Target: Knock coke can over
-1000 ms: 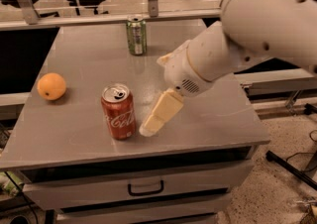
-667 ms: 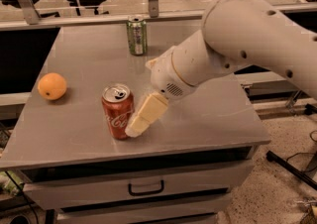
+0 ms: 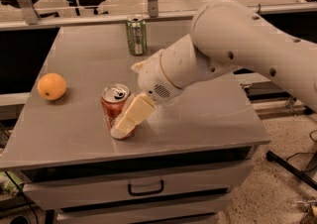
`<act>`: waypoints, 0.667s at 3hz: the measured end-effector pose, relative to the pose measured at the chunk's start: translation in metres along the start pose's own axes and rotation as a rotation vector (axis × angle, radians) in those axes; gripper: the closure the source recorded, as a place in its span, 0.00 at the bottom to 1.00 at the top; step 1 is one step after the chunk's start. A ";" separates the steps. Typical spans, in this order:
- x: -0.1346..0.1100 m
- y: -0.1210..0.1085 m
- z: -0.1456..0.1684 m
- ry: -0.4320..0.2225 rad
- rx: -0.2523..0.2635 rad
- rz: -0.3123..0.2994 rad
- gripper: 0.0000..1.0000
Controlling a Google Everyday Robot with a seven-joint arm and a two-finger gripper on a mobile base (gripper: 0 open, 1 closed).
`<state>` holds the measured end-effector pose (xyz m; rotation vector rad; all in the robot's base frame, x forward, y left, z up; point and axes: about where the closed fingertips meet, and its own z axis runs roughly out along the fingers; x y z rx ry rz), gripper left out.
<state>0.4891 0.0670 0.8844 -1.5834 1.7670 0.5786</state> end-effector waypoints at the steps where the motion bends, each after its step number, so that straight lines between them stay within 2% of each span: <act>1: -0.007 0.006 0.003 -0.032 -0.035 -0.006 0.18; 2: -0.010 0.009 0.001 -0.052 -0.087 -0.010 0.49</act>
Offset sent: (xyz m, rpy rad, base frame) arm -0.0114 0.0087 0.0039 0.0835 0.0694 0.1027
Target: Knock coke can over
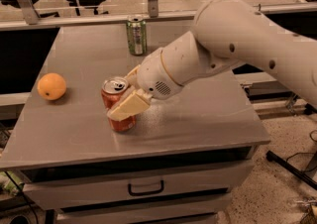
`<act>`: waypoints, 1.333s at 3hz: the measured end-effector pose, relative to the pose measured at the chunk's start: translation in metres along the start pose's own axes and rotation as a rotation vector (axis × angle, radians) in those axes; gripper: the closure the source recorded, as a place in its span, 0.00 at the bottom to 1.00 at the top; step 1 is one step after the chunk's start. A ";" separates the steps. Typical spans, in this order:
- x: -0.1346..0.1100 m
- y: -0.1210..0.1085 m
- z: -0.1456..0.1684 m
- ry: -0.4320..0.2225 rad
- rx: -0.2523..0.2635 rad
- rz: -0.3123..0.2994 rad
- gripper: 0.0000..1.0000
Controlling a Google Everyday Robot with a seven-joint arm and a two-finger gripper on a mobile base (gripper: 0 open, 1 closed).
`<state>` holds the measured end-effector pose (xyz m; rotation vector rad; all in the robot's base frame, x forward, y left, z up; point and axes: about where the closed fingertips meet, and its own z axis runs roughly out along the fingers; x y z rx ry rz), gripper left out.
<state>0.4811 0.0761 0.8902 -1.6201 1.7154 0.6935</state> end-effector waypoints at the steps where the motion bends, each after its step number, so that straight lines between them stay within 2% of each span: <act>1: -0.003 -0.004 -0.005 0.009 -0.024 -0.004 0.73; 2: -0.007 -0.020 -0.018 0.065 -0.028 -0.005 0.96; 3: -0.008 -0.041 -0.028 0.266 -0.047 -0.063 1.00; 4: 0.006 -0.049 -0.031 0.482 -0.089 -0.156 1.00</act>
Offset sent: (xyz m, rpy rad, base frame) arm 0.0674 -0.0403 0.0287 -0.4678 0.0112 0.1343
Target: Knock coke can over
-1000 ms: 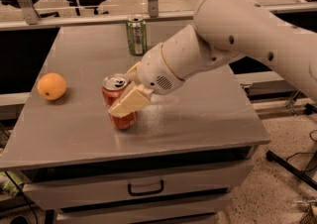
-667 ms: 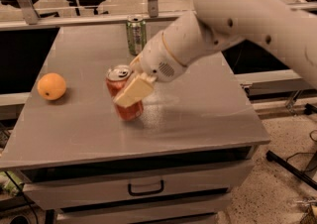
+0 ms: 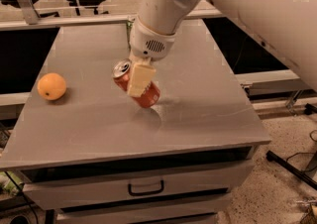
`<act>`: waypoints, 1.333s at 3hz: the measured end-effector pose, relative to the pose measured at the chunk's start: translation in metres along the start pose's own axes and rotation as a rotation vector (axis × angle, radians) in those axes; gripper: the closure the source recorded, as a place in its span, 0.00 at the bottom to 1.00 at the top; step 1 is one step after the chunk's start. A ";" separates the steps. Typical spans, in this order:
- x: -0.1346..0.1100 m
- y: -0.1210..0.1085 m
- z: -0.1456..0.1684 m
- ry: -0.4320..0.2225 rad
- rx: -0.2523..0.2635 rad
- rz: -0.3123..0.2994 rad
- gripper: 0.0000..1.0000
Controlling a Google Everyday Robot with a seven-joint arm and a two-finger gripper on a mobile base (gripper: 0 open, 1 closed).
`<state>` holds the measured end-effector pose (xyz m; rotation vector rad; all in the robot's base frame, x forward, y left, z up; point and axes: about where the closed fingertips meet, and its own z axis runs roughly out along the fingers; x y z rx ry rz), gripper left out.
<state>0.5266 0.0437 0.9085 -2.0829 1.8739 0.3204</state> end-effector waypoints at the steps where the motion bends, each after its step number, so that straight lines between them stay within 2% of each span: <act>1: 0.015 -0.002 0.005 0.160 -0.041 -0.072 0.84; 2: 0.023 -0.006 0.007 0.248 -0.058 -0.114 0.61; 4: 0.027 -0.005 0.017 0.325 -0.083 -0.184 0.15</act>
Offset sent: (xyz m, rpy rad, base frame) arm 0.0096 -0.0329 -0.0182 -0.3914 0.0047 0.1572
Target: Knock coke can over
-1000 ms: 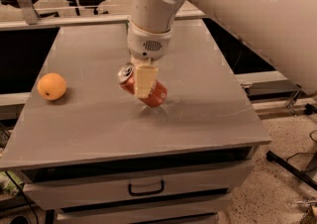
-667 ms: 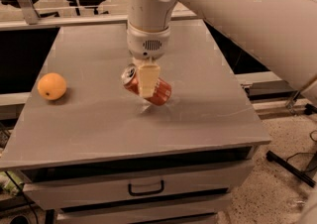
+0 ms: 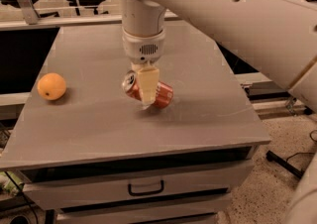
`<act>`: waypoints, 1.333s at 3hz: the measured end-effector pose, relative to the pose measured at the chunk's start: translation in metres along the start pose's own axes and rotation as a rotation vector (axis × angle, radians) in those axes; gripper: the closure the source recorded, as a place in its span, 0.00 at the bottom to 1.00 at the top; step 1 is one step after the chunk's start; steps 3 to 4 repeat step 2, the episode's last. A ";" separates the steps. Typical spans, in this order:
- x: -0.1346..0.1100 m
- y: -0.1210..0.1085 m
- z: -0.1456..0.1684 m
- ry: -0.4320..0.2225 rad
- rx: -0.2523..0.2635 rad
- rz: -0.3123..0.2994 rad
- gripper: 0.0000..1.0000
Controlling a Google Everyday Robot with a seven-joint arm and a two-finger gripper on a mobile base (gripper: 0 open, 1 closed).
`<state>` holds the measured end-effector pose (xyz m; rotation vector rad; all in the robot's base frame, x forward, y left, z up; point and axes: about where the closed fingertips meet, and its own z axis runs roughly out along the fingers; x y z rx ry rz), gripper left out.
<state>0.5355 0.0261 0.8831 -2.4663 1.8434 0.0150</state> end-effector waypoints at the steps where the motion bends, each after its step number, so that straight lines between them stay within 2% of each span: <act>1: 0.000 0.000 0.007 -0.020 -0.016 -0.004 0.00; 4: 0.000 0.000 0.007 -0.021 -0.016 -0.004 0.00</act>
Offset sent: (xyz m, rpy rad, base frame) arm 0.0003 0.0002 -0.0057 0.0102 0.0158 0.0053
